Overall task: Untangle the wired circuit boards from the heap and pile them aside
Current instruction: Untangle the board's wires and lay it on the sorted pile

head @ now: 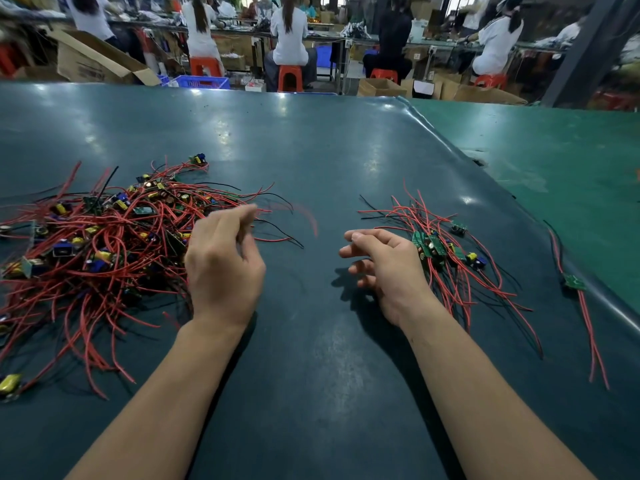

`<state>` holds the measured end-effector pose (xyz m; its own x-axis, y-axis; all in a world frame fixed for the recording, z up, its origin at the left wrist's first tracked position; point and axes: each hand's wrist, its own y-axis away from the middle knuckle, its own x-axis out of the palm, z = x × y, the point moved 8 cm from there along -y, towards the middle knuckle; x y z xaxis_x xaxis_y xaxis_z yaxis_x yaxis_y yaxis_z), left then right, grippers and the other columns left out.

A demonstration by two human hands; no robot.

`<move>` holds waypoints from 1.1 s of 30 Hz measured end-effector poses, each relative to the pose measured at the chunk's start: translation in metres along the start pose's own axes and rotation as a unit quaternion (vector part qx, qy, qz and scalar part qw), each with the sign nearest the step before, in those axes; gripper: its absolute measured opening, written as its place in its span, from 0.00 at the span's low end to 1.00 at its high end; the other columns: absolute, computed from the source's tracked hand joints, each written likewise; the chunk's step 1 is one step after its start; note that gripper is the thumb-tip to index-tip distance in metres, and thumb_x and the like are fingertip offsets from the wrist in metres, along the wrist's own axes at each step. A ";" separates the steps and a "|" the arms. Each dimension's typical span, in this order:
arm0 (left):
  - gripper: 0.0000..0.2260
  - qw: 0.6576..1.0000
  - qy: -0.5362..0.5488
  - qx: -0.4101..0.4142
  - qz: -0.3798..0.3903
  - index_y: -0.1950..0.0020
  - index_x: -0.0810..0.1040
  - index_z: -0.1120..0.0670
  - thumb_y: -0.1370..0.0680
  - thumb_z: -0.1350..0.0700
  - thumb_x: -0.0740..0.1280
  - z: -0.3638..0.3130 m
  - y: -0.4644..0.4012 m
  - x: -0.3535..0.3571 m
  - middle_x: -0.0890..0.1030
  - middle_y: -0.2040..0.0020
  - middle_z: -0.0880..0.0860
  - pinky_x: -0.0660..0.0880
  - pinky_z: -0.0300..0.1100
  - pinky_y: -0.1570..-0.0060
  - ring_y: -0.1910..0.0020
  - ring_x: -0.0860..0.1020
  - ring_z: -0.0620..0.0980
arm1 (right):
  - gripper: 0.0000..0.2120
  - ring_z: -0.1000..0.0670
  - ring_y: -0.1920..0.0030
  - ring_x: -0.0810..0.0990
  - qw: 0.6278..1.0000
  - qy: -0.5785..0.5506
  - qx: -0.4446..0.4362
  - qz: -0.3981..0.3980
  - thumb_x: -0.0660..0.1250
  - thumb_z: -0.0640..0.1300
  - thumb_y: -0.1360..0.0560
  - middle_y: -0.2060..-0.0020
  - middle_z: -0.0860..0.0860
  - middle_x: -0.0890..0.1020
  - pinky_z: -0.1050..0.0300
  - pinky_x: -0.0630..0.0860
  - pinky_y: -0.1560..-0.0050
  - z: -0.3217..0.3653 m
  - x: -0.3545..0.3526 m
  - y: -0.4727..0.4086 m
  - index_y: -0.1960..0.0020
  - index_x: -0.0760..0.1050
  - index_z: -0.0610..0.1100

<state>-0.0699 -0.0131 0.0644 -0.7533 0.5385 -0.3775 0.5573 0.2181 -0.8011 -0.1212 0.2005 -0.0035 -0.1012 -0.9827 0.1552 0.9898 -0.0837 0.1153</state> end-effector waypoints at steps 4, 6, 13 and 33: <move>0.12 0.981 0.133 0.108 -0.090 0.38 0.78 0.65 0.21 0.67 0.66 -0.026 0.006 -0.006 0.79 0.42 0.57 0.78 0.47 0.46 0.46 0.80 0.55 | 0.02 0.54 0.75 0.74 0.994 0.062 -0.026 0.084 0.69 0.38 0.24 0.65 0.48 0.83 0.64 0.67 0.77 -0.002 0.015 0.001 0.53 0.79 0.43; 0.14 0.977 0.202 0.037 -0.062 0.36 0.77 0.64 0.21 0.67 0.66 -0.019 0.007 0.006 0.78 0.39 0.55 0.77 0.38 0.46 0.43 0.80 0.49 | 0.05 0.53 0.75 0.75 0.983 0.119 -0.057 0.125 0.71 0.36 0.25 0.61 0.44 0.82 0.63 0.69 0.77 -0.003 0.025 0.004 0.52 0.80 0.44; 0.09 0.875 0.405 -0.250 0.083 0.49 0.81 0.58 0.26 0.68 0.71 0.007 0.020 0.052 0.84 0.58 0.51 0.80 0.39 0.54 0.58 0.83 0.44 | 0.12 0.52 0.71 0.78 0.982 0.077 -0.094 0.147 0.72 0.38 0.25 0.54 0.47 0.83 0.62 0.72 0.78 0.002 0.035 0.011 0.42 0.80 0.46; 0.06 0.664 0.585 -0.423 0.193 0.56 0.80 0.59 0.32 0.62 0.71 0.002 0.043 0.087 0.84 0.60 0.58 0.81 0.40 0.56 0.62 0.83 0.50 | 0.24 0.52 0.70 0.82 0.989 -0.134 -0.060 0.034 0.71 0.33 0.26 0.60 0.48 0.87 0.64 0.73 0.75 0.009 0.013 0.002 0.36 0.64 0.43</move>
<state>-0.1124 0.0420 -0.0035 0.0150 0.8431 0.5375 0.9999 -0.0084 -0.0149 -0.1211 0.1888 0.0080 -0.0420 -0.9087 0.4153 0.9984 -0.0544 -0.0181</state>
